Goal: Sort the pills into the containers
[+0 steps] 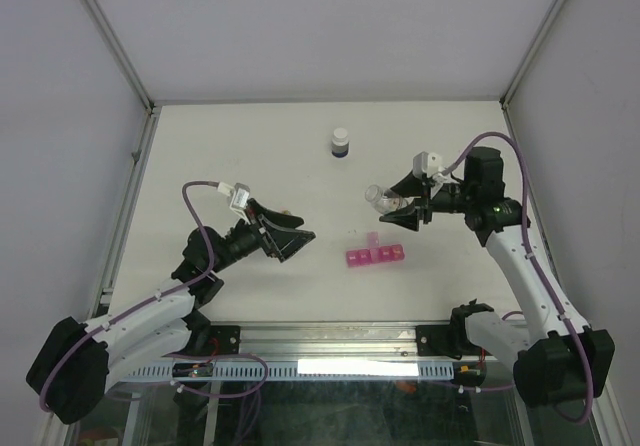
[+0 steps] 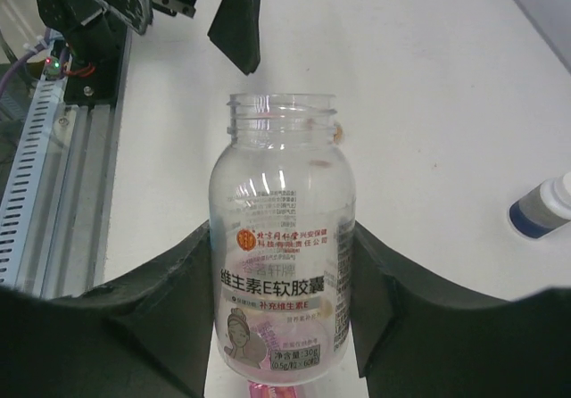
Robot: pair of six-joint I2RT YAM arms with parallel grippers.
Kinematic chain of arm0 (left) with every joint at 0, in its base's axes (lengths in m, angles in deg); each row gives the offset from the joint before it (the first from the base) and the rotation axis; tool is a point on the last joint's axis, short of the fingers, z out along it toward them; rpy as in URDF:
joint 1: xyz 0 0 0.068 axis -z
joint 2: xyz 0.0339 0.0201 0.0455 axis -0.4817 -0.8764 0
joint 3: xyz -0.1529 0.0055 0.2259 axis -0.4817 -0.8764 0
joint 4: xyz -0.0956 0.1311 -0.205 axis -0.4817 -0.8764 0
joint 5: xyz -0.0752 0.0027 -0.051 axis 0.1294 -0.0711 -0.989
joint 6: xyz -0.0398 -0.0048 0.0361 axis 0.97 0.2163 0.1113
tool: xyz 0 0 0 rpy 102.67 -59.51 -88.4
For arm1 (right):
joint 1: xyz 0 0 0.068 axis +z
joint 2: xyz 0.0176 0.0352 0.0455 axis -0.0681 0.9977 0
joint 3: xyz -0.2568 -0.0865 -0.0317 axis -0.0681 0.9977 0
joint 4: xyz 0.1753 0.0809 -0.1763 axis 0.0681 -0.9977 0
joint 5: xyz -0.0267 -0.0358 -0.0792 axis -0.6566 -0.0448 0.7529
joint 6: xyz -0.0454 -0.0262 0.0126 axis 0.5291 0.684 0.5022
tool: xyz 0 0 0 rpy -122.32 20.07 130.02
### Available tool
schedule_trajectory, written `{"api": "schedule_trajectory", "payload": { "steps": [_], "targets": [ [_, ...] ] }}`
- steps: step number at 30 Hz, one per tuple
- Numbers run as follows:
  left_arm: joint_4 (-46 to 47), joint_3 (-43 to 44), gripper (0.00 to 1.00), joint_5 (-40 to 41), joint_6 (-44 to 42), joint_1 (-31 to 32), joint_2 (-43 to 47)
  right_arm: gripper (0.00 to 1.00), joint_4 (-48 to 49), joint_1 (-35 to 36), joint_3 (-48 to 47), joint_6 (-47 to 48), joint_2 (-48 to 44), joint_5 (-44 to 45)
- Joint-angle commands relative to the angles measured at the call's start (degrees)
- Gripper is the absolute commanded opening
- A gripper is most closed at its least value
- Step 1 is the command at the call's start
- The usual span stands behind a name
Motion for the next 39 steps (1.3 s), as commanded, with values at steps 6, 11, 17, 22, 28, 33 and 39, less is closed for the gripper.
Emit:
{"api": "schedule_trajectory", "payload": {
  "steps": [6, 11, 17, 22, 28, 33, 39],
  "targets": [
    [2.23, -3.83, 0.99, 0.30, 1.35, 0.41, 3.95, 0.00, -24.32, 0.58, -3.44, 34.89, 4.99, 10.33],
    [3.25, -4.12, 0.99, 5.19, -1.32, 3.66, 3.38, 0.00, -27.47, 0.81, -1.19, 40.27, 5.48, 18.28],
    [4.52, -3.93, 0.99, 10.67, -3.76, 6.79, 0.36, 0.00, -23.84, 1.77, 3.87, 41.11, 3.74, 23.33],
    [7.32, -3.02, 0.99, 14.72, -6.37, 10.51, -4.77, 0.00, -24.18, 3.33, 6.44, 42.03, 4.81, 28.09],
    [-3.51, 4.28, 0.99, 18.64, -9.56, 13.19, -4.27, 0.00, -23.83, 7.10, 6.03, 39.71, 4.33, 35.60],
    [-6.18, 5.22, 0.99, 24.82, -10.83, 14.31, -4.77, 0.00, -22.43, 11.36, 6.56, 36.90, 4.83, 42.09],
    [-4.58, 4.83, 0.99, 24.58, -10.62, 14.49, -8.33, 0.00, -20.01, 14.87, 7.79, 33.72, 5.51, 47.43]
  ]
}}
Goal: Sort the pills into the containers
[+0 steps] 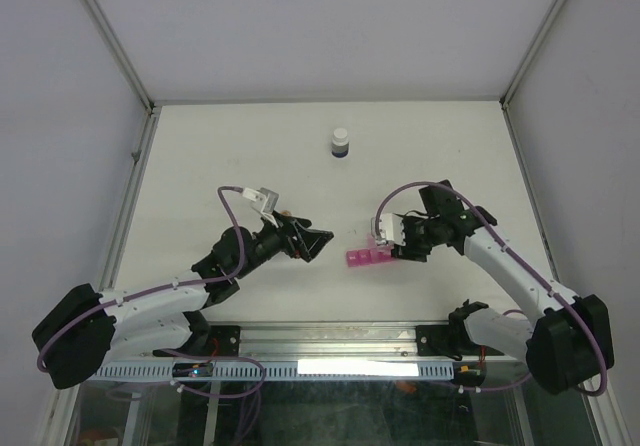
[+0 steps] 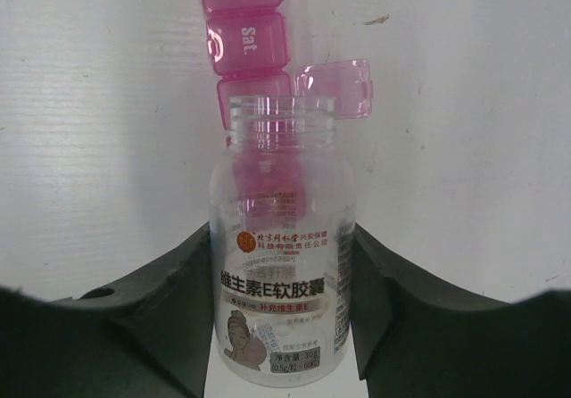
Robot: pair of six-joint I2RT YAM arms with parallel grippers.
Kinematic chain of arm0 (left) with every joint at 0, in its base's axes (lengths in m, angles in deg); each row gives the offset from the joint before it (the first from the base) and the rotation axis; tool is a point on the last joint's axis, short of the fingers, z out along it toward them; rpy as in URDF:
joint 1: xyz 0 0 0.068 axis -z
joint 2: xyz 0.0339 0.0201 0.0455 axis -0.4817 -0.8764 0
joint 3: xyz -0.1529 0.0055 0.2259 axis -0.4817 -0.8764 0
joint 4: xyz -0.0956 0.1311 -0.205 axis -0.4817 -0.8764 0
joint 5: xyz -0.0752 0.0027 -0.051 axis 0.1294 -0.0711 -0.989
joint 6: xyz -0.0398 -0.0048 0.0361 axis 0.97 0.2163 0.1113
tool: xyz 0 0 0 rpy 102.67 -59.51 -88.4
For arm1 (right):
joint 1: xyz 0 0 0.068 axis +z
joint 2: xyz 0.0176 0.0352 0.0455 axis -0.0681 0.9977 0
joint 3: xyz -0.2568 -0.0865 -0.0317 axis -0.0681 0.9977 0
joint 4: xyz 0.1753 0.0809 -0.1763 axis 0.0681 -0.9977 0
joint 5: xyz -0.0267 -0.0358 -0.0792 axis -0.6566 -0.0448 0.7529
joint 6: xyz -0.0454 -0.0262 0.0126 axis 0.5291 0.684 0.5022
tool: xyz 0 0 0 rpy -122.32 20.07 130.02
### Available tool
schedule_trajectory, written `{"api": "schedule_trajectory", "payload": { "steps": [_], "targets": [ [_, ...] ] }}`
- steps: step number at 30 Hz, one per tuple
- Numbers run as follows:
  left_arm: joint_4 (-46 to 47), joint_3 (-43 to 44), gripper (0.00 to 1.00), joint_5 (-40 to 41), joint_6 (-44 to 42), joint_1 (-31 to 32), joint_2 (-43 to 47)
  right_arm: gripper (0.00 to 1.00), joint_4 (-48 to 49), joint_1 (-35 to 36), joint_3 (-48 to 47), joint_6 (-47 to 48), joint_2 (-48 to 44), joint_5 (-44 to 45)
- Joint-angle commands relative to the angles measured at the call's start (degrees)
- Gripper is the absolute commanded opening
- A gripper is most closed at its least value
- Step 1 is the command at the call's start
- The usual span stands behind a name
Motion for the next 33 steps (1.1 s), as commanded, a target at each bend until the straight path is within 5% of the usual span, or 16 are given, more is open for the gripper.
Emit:
{"api": "schedule_trajectory", "payload": {
  "steps": [1, 33],
  "targets": [
    [0.76, 1.25, 0.99, 1.93, -1.88, 0.78, -1.16, 0.00, 4.31, 2.17, 0.88, -3.62, 0.30, 6.00],
    [-0.82, 0.03, 0.99, 6.42, 0.40, 0.67, -1.37, 0.00, 4.04, 11.35, -1.15, -10.52, 7.60, 17.87]
  ]
}}
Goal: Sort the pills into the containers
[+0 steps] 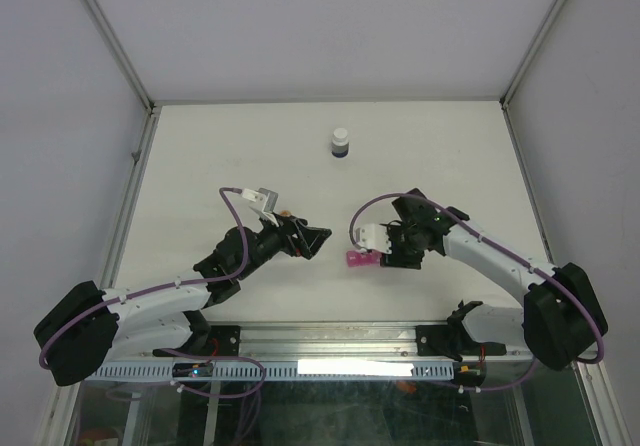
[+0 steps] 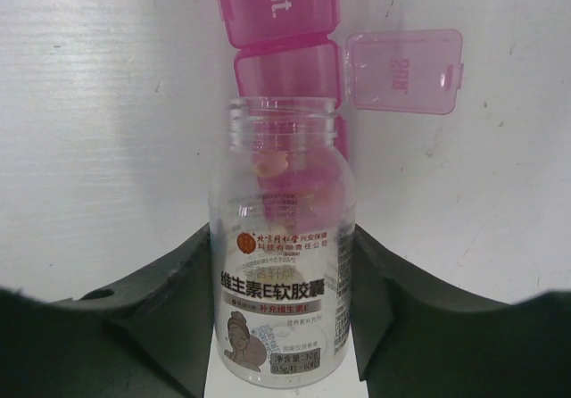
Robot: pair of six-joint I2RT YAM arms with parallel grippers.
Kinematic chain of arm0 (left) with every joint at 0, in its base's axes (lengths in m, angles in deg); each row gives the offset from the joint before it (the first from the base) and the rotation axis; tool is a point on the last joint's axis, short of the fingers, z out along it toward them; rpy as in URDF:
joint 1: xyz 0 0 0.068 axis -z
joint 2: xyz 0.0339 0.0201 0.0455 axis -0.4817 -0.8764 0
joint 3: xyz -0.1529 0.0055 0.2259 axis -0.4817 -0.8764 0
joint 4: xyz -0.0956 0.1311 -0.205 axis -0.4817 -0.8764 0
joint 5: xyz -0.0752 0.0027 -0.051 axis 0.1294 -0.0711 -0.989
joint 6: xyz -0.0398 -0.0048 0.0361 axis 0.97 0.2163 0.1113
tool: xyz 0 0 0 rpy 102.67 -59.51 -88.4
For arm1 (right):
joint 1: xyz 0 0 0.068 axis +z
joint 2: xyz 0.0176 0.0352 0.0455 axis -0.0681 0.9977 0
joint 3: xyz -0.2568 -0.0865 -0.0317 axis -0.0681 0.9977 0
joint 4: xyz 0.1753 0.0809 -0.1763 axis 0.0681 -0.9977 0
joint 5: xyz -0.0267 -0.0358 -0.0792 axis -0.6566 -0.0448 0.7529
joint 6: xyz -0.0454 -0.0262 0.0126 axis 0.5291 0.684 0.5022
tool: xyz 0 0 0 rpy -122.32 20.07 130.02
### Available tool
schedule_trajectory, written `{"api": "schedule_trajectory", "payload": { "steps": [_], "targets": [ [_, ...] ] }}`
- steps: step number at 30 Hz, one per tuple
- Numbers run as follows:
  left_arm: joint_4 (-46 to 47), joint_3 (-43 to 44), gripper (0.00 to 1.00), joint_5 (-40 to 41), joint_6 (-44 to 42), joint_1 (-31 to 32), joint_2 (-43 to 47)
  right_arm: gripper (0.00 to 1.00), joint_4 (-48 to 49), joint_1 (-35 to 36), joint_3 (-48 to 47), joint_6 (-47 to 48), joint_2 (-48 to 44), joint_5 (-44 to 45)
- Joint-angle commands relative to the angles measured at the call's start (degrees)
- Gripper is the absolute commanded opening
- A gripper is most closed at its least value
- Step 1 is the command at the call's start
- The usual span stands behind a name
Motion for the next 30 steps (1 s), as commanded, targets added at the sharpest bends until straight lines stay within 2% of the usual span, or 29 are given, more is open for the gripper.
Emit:
{"api": "schedule_trajectory", "payload": {
  "steps": [1, 30],
  "targets": [
    [0.83, 0.14, 0.99, 1.70, 0.40, 0.34, 0.82, 0.00, 1.40, 1.25, -2.47, -1.37, 0.25, 1.98],
    [-0.11, 0.71, 0.99, 2.10, 0.68, 0.26, 0.11, 0.01, -1.43, 6.81, -5.80, -4.18, 3.21, 10.38]
  ]
}}
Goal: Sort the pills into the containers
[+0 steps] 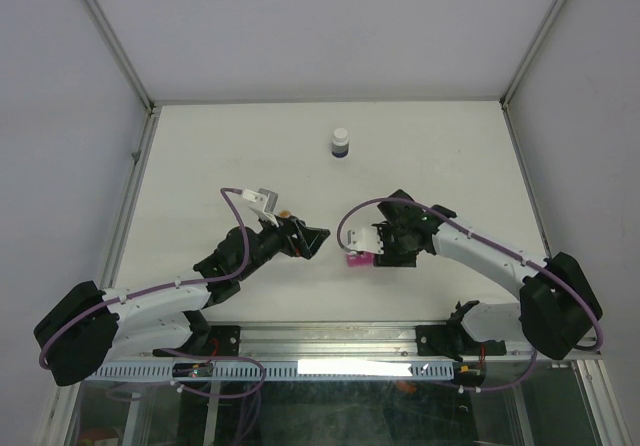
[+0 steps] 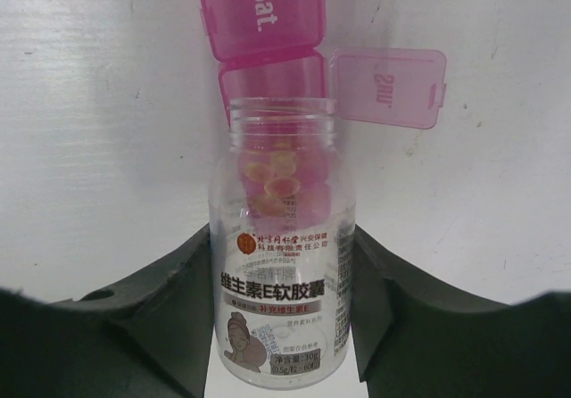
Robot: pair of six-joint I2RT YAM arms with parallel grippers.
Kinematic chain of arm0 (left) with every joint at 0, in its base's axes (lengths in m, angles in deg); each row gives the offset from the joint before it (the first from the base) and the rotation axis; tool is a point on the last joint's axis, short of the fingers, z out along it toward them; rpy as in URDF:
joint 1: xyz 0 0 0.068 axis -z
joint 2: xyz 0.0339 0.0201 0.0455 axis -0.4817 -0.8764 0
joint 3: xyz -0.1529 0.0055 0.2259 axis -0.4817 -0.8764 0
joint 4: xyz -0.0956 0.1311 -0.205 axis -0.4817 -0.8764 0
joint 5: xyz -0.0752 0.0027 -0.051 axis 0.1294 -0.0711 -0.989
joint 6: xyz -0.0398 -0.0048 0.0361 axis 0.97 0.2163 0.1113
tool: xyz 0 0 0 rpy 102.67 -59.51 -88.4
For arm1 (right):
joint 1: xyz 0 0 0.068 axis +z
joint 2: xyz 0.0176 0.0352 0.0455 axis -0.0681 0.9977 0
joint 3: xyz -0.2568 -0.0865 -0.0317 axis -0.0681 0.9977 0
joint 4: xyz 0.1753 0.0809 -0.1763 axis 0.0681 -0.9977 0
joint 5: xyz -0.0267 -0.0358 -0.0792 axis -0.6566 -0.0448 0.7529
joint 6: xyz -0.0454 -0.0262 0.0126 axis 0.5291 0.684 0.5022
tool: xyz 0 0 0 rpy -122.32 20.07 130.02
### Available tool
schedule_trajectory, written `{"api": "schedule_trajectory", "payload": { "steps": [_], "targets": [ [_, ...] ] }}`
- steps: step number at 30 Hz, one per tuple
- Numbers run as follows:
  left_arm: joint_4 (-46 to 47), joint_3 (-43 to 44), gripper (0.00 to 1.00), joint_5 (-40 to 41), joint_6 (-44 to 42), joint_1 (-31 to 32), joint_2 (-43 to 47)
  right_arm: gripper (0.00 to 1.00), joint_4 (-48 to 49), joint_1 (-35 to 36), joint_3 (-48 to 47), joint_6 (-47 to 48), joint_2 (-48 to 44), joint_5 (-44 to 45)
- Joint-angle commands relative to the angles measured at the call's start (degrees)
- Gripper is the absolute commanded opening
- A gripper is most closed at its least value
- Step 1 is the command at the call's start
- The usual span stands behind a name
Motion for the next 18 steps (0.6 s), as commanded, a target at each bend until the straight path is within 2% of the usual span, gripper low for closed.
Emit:
{"api": "schedule_trajectory", "payload": {
  "steps": [1, 13, 16, 18],
  "targets": [
    [1.87, 0.76, 0.99, 0.76, 0.49, 0.26, 0.13, 0.01, -0.71, 1.04, -2.89, -0.99, 0.25, 2.52],
    [1.82, 0.91, 0.99, 0.55, 0.49, 0.27, -0.27, 0.01, -0.24, 2.33, -3.07, -2.18, 1.01, 6.33],
    [1.83, 0.95, 0.99, 0.55, 0.49, 0.26, -0.30, 0.01, -2.42, 2.66, -3.64, -1.61, 1.01, 3.33],
    [1.77, 1.11, 0.99, 0.52, 0.40, 0.26, -0.39, 0.01, -0.87, 2.93, -3.00, -2.07, 0.76, 4.69]
  ]
}}
